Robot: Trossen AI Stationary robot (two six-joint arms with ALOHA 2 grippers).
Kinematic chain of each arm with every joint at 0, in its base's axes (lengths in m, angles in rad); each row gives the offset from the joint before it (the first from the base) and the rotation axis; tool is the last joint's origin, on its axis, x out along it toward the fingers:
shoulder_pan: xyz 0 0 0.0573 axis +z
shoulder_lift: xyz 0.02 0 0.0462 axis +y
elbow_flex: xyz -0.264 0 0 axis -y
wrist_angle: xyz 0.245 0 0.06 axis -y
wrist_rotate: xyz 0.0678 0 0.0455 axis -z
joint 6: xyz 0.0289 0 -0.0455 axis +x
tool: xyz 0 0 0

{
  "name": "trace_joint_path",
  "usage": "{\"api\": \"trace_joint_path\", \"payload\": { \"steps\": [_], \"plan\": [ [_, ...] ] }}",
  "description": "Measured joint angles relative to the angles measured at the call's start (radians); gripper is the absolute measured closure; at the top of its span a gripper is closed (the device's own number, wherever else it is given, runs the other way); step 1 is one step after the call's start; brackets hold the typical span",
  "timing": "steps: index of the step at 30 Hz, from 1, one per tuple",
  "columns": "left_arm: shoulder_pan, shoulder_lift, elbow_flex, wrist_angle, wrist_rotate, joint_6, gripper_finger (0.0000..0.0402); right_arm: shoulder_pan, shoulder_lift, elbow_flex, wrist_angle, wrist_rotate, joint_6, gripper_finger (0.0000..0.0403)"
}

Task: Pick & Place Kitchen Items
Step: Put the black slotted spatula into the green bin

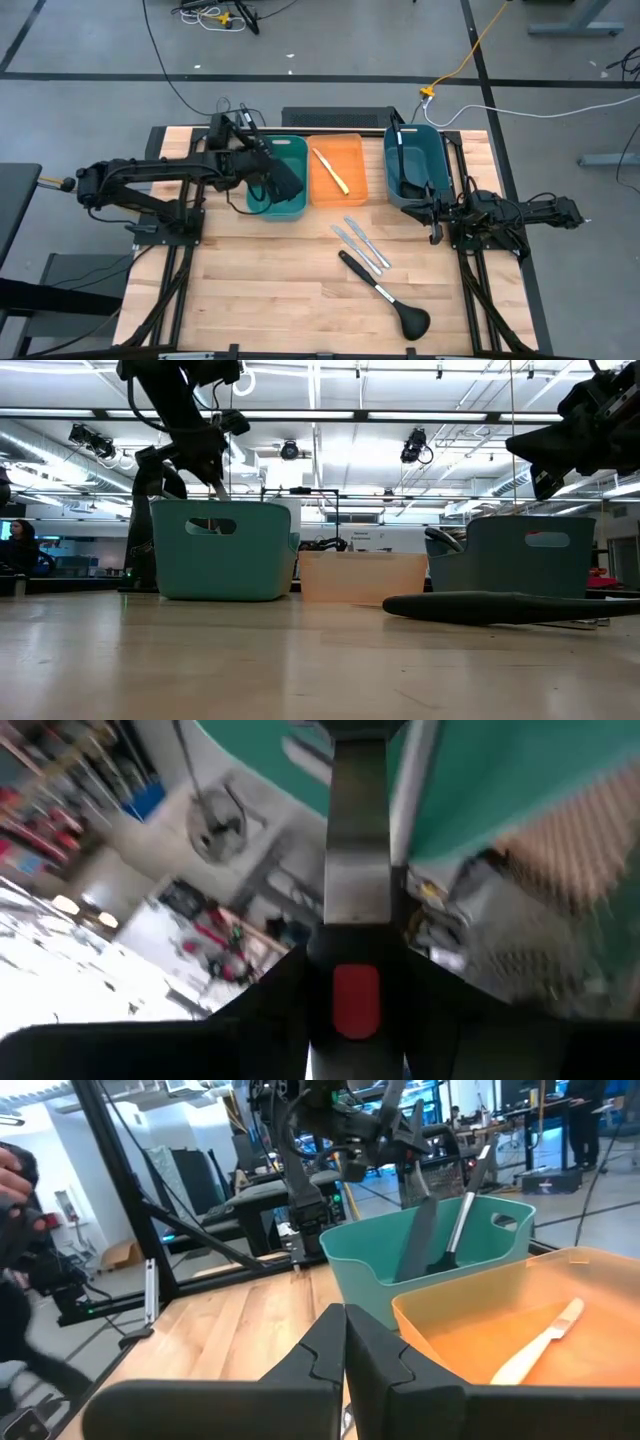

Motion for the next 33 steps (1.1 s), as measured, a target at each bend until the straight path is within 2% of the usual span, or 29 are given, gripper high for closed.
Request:
{"api": "trace_joint_path", "payload": {
  "steps": [5,20,27,31,33],
  "plan": [
    [0.012,0.0,0.0,0.001,0.08,0.025,0.0286,0.0,0.0,0.0,-0.001,0.016,0.0,0.0394],
    [0.076,0.002,-0.11,0.105,0.131,0.068,0.0286,0.0,0.0,0.0,-0.001,0.016,0.002,0.0394],
    [0.078,0.002,-0.111,0.105,0.219,0.066,0.0286,0.0,0.0,0.0,-0.001,0.016,0.003,0.0394],
    [0.082,0.002,-0.111,0.11,0.224,0.045,0.0285,0.0,0.0,0.0,-0.001,0.016,0.003,0.0394],
    [0.082,0.002,-0.111,0.12,0.206,0.042,0.0266,0.0,0.0,0.0,-0.001,0.016,0.003,0.0394]
  ]
}}
